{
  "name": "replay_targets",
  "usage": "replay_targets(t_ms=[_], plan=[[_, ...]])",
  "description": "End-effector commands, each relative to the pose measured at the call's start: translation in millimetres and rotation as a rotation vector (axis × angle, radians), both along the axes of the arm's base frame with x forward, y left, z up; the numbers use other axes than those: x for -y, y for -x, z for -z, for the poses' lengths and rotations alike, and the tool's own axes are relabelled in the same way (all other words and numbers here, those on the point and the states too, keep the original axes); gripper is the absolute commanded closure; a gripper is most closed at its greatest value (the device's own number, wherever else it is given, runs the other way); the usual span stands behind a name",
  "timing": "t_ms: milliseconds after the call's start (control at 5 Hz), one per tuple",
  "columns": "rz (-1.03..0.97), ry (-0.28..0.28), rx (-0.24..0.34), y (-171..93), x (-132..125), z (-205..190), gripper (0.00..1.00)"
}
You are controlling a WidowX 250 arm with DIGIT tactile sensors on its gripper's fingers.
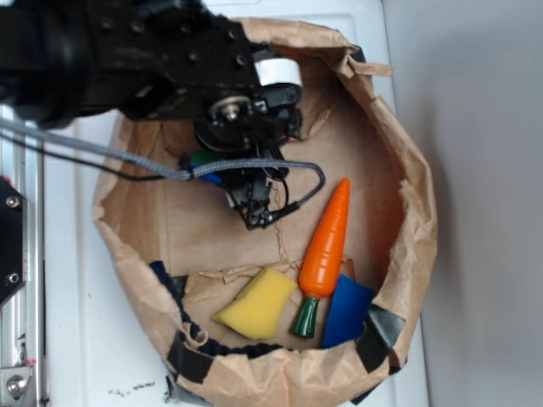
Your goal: Grab the green block.
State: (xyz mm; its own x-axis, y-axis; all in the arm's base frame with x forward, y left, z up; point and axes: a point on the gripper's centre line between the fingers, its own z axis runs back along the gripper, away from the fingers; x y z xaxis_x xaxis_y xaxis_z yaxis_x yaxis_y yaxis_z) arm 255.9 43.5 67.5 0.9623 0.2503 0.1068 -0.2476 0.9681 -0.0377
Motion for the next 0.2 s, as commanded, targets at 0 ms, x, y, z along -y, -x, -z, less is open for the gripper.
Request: replay_targets(t_ms=[0], plan=[[-0.011, -0.097, 0.028, -9.7, -13.7, -78.5, 1.0]])
